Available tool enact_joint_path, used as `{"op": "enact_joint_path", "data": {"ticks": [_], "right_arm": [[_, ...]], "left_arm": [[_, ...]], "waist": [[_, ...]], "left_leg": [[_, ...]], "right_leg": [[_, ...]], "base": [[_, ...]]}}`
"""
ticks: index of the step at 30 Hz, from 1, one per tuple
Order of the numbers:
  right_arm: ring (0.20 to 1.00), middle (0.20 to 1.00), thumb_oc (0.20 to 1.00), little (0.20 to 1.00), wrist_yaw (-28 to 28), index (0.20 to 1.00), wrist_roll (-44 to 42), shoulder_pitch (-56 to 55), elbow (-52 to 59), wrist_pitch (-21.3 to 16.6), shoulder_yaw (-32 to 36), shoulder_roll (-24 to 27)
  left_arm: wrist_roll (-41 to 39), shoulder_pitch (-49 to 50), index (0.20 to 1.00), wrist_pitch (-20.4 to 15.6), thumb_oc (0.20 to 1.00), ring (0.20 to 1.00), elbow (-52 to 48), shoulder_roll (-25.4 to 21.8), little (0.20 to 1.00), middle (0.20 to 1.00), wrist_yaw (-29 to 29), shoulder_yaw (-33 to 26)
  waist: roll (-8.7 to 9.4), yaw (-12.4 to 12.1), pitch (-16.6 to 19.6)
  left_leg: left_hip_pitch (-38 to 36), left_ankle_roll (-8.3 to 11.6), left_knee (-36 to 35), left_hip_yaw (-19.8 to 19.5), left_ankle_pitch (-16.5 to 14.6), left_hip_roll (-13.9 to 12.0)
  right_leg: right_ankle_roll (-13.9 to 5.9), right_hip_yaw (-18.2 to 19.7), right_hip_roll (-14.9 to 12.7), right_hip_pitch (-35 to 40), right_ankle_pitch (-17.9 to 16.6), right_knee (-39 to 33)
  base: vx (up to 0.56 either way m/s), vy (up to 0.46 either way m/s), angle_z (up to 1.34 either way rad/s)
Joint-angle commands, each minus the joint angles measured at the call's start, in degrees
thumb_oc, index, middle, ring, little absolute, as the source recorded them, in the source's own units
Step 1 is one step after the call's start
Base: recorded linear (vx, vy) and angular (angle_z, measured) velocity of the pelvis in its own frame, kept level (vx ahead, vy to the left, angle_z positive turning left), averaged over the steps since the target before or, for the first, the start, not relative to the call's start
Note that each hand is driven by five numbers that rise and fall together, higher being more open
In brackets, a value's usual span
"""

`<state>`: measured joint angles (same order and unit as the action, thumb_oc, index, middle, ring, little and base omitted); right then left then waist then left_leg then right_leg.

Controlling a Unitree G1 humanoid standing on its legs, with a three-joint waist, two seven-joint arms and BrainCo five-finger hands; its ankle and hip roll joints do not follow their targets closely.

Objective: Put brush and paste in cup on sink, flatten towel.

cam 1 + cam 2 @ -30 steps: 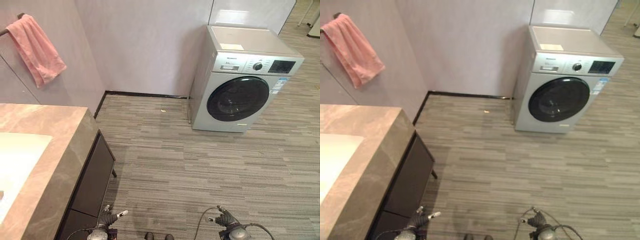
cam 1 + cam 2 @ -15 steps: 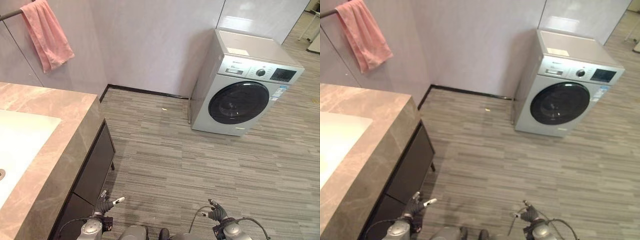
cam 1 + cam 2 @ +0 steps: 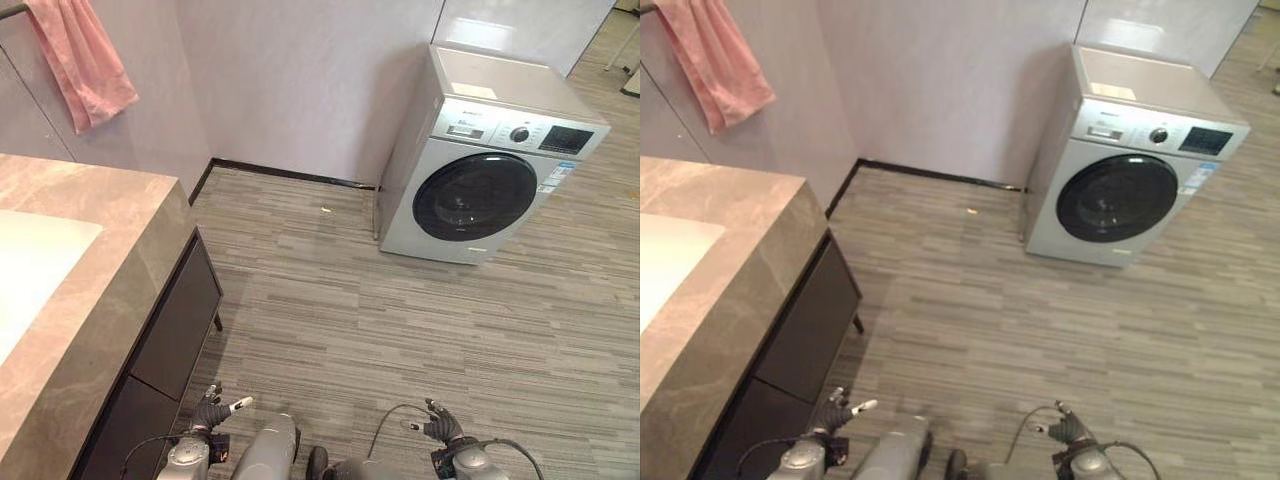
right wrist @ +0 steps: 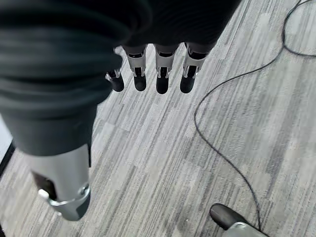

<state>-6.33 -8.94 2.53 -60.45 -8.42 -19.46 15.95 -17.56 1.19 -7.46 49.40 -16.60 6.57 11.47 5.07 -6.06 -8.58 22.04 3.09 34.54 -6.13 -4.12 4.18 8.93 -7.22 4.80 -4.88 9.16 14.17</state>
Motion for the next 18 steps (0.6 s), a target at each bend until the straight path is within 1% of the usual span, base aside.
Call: {"op": "enact_joint_path", "data": {"ticks": [1, 2, 3, 4, 5, 7, 8, 9, 10, 11, 12, 13, 14, 15, 16, 17, 18], "right_arm": [[1.000, 1.000, 1.000, 1.000, -1.6, 1.000, 0.7, 0.0, 1.7, -1.7, 0.0, 2.2], [1.000, 1.000, 1.000, 1.000, -1.6, 1.000, 0.7, 0.0, 1.7, -1.7, 0.0, 2.1], [1.000, 1.000, 1.000, 1.000, -1.7, 1.000, 1.1, 0.1, 1.4, -1.6, -0.2, 1.8], [1.000, 1.000, 1.000, 1.000, -2.0, 1.000, 2.0, 0.7, 0.8, -1.3, -0.6, 1.3], [1.000, 1.000, 1.000, 1.000, -1.3, 1.000, 2.2, 1.1, 0.9, -1.1, -1.0, 0.6], [1.000, 1.000, 1.000, 1.000, -1.1, 1.000, 2.6, 0.7, 1.0, -0.9, -1.2, -0.4], [1.000, 1.000, 1.000, 1.000, -1.1, 1.000, 2.6, 0.7, 1.0, -1.0, -1.0, -1.0], [1.000, 1.000, 1.000, 1.000, -1.0, 1.000, 2.6, 0.7, 1.0, -1.0, -0.8, -1.5], [1.000, 1.000, 1.000, 1.000, -0.7, 1.000, 2.8, 0.5, 1.2, -0.9, -0.7, -2.0], [1.000, 1.000, 1.000, 1.000, -0.7, 1.000, 2.8, 0.2, 1.6, -0.9, -0.5, -2.3], [1.000, 1.000, 1.000, 1.000, -0.5, 1.000, 3.1, -0.1, 2.1, -0.8, -0.3, -2.5], [1.000, 1.000, 1.000, 1.000, -0.4, 1.000, 3.2, -0.2, 2.9, -0.7, -0.2, -2.6], [1.000, 1.000, 1.000, 1.000, -0.4, 1.000, 3.3, 0.0, 4.0, -0.7, 0.0, -2.5], [1.000, 1.000, 1.000, 1.000, -0.3, 1.000, 3.3, 0.1, 5.1, -0.6, -0.1, -2.4], [1.000, 1.000, 1.000, 1.000, -0.7, 1.000, 3.4, 0.1, 5.3, -0.7, 0.1, -2.3], [1.000, 1.000, 1.000, 1.000, -0.5, 1.000, 3.0, 0.0, 6.8, -1.0, 0.2, -2.1], [1.000, 1.000, 1.000, 1.000, -0.2, 1.000, 2.7, -0.2, 7.1, -1.1, 0.2, -2.1]], "left_arm": [[-0.2, -0.8, 1.000, -3.2, 1.000, 1.000, 0.1, -0.3, 1.000, 1.000, 1.6, -1.4], [-0.2, -0.8, 1.000, -3.2, 1.000, 1.000, 0.2, -0.4, 1.000, 1.000, 1.6, -1.4], [-0.1, -0.9, 1.000, -3.3, 1.000, 1.000, 0.5, -0.6, 1.000, 1.000, 1.7, -1.4], [-0.1, -0.9, 1.000, -3.3, 1.000, 1.000, 1.2, -1.0, 1.000, 1.000, 1.8, -1.9], [-0.2, -0.2, 1.000, -3.3, 1.000, 1.000, 0.8, -1.4, 1.000, 1.000, 1.7, -2.6], [0.2, 0.4, 1.000, -3.1, 1.000, 1.000, 0.4, -2.1, 1.000, 1.000, 1.6, -3.2], [0.4, 0.8, 1.000, -3.0, 1.000, 1.000, 0.3, -2.5, 1.000, 1.000, 1.5, -3.4], [0.8, 1.1, 1.000, -2.9, 1.000, 1.000, 0.1, -2.8, 1.000, 1.000, 1.3, -3.5], [1.2, 1.4, 1.000, -2.6, 1.000, 1.000, -0.1, -3.3, 1.000, 1.000, 1.1, -3.6], [1.7, 1.8, 1.000, -2.4, 1.000, 1.000, -0.6, -3.8, 1.000, 1.000, 0.7, -3.5], [2.2, 2.1, 1.000, -2.2, 1.000, 1.000, -1.5, -4.2, 1.000, 1.000, 0.5, -3.2], [2.6, 2.1, 1.000, -2.0, 1.000, 1.000, -2.6, -4.5, 1.000, 1.000, 0.2, -2.9], [2.9, 2.4, 1.000, -1.9, 1.000, 1.000, -3.7, -4.7, 1.000, 1.000, 0.1, -2.7], [3.3, 2.3, 1.000, -1.8, 1.000, 1.000, -4.2, -4.9, 1.000, 1.000, -0.1, -2.4], [4.3, 2.3, 1.000, -1.8, 1.000, 1.000, -4.1, -5.1, 1.000, 1.000, -0.1, -2.1], [5.1, 1.9, 1.000, -1.5, 1.000, 1.000, -4.2, -5.3, 1.000, 1.000, -0.5, -1.6], [5.5, 1.4, 1.000, -1.5, 1.000, 1.000, -3.8, -5.3, 1.000, 1.000, -0.6, -1.5]], "waist": [[-1.23, -2.2, 1.5], [-1.08, -2.3, 1.3], [-1.25, -2.8, 1.2], [-1.40, -3.9, 1.6], [-0.83, -4.5, 2.5], [0.27, -4.5, 4.1], [0.82, -4.8, 4.7], [1.27, -5.0, 5.1], [1.75, -5.3, 5.3], [1.95, -5.4, 5.3], [1.74, -5.4, 5.1], [0.86, -4.8, 4.5], [-0.24, -4.2, 3.5], [-1.25, -3.5, 2.6], [-1.87, -3.2, 2.1], [-1.94, -2.0, 1.8], [-1.95, -1.3, 1.8]], "left_leg": [[1.7, -2.27, -21.2, 3.4, 10.7, 0.3], [1.4, -2.28, -21.5, 3.5, 10.8, 0.4], [1.9, -1.95, -22.9, 3.6, 12.4, 0.3], [2.3, -1.74, -23.9, 3.3, 14.6, 0.2], [1.0, -2.67, -23.6, 2.1, 12.5, 0.8], [0.0, -3.77, -21.9, 1.4, 10.9, 1.3], [-1.0, -4.48, -21.5, 1.6, 9.7, 1.6], [-1.7, -5.27, -20.9, 1.7, 8.4, 1.9], [-2.7, -6.13, -20.1, 2.0, 6.9, 2.4], [-4.4, -6.95, -20.1, 2.0, 5.8, 2.9], [-6.0, -7.60, -20.4, 1.6, 5.0, 3.2], [-8.4, -8.04, -21.4, 1.0, 4.4, 3.2], [-10.6, -8.56, -22.2, 0.6, 4.1, 3.1], [-12.2, -8.96, -22.8, 0.2, 3.8, 2.7], [-13.3, -9.49, -23.1, -0.5, 3.2, 3.0], [-14.7, -9.72, -23.5, -2.4, 2.9, 3.8], [-15.7, -9.74, -24.0, -3.2, 3.0, 4.2]], "right_leg": [[-9.61, 4.2, 0.5, 10.4, -1.2, -8.6], [-9.63, 4.3, 0.4, 10.6, -1.2, -8.6], [-9.52, 4.8, 0.7, 11.4, -0.7, -8.7], [-9.48, 5.8, 0.9, 12.9, 0.4, -8.8], [-10.38, 6.4, 0.0, 13.4, 1.4, -8.1], [-11.47, 6.9, -1.5, 13.8, 2.3, -6.8], [-12.28, 7.1, -2.0, 13.7, 2.4, -4.7], [-13.42, 7.3, -2.7, 13.1, 0.9, -1.8], [-14.98, 7.6, -3.5, 12.3, -1.9, 2.2], [-16.68, 7.5, -4.3, 10.9, -6.5, 7.3], [-17.89, 7.1, -5.0, 8.9, -11.3, 13.3], [-18.64, 5.9, -5.2, 5.6, -14.5, 18.7], [-18.81, 3.9, -5.6, 2.9, -16.9, 23.8], [-18.80, 2.8, -5.5, 0.7, -17.3, 27.1], [-18.63, 1.7, -5.9, -1.1, -16.5, 28.9], [-18.28, 3.8, -2.4, -3.6, -14.1, 28.5], [-17.88, 3.3, -1.8, -5.8, -12.9, 26.0]], "base": [[0.29, 0.152, -0.08], [0.27, 0.122, -0.06], [0.27, 0.142, -0.30], [0.39, 0.247, -0.28], [0.43, 0.295, -0.45], [0.34, 0.247, -0.43], [0.33, 0.249, -0.50], [0.33, 0.277, -0.31], [0.30, 0.292, -0.27], [0.28, 0.327, -0.24], [0.21, 0.326, -0.33], [0.17, 0.375, -0.21], [0.12, 0.360, -0.04], [0.15, 0.359, 0.18], [0.17, 0.270, 0.28], [0.21, 0.233, 0.42], [0.25, 0.212, 0.74]]}}
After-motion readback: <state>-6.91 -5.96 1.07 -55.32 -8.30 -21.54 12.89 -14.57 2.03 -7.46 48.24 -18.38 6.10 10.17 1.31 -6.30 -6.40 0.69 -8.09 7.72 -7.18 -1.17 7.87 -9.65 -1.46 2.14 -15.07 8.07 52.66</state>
